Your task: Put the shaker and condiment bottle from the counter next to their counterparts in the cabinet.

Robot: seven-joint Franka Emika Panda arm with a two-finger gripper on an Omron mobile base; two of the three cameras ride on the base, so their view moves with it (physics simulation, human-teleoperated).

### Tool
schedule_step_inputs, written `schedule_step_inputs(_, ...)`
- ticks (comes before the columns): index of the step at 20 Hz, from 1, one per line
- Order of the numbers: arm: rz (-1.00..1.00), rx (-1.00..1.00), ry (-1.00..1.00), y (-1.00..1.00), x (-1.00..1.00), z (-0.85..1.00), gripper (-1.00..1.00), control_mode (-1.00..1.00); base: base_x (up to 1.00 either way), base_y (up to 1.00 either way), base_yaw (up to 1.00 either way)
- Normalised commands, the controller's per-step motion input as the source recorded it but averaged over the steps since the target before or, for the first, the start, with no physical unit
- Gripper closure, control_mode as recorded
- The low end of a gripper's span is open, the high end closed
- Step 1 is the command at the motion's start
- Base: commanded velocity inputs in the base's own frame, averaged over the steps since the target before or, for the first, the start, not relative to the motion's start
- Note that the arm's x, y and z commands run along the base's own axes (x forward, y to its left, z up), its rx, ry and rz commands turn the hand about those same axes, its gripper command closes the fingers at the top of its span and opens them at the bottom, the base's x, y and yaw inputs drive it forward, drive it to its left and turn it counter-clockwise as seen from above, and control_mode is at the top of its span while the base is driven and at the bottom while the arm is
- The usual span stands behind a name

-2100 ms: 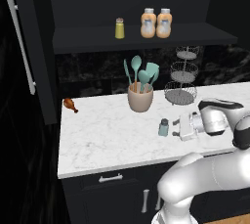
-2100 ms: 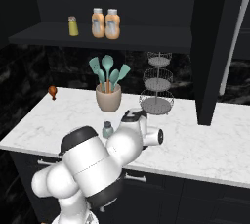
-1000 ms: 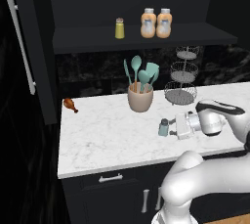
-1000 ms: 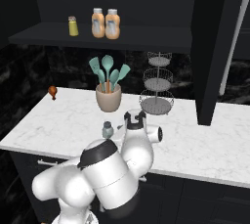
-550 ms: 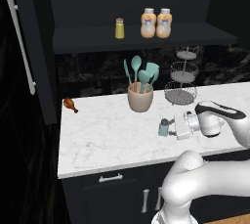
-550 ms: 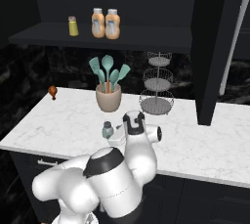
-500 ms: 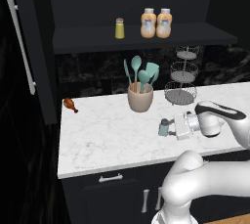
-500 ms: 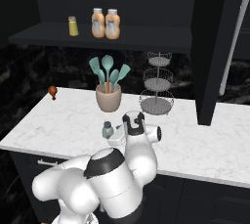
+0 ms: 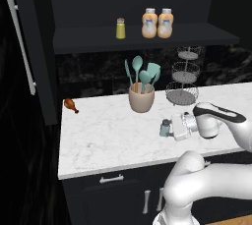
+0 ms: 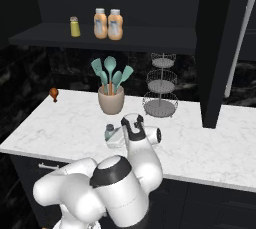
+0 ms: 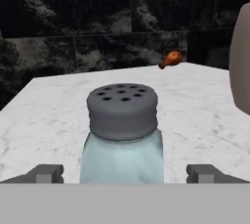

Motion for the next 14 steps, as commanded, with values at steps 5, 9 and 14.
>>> schedule_step_inputs(5,0.01,0.0,0.0,0.09,0.0,-0.01,1.0,-1.0,0.0,0.0,0.0)
schedule_step_inputs(9,0.0,0.0,0.0,0.03,0.0,-0.01,1.0,-1.0,0.0,0.0,0.0)
schedule_step_inputs(14,0.0,0.04,0.0,0.01,0.0,0.01,1.0,-1.0,0.0,0.0,0.0)
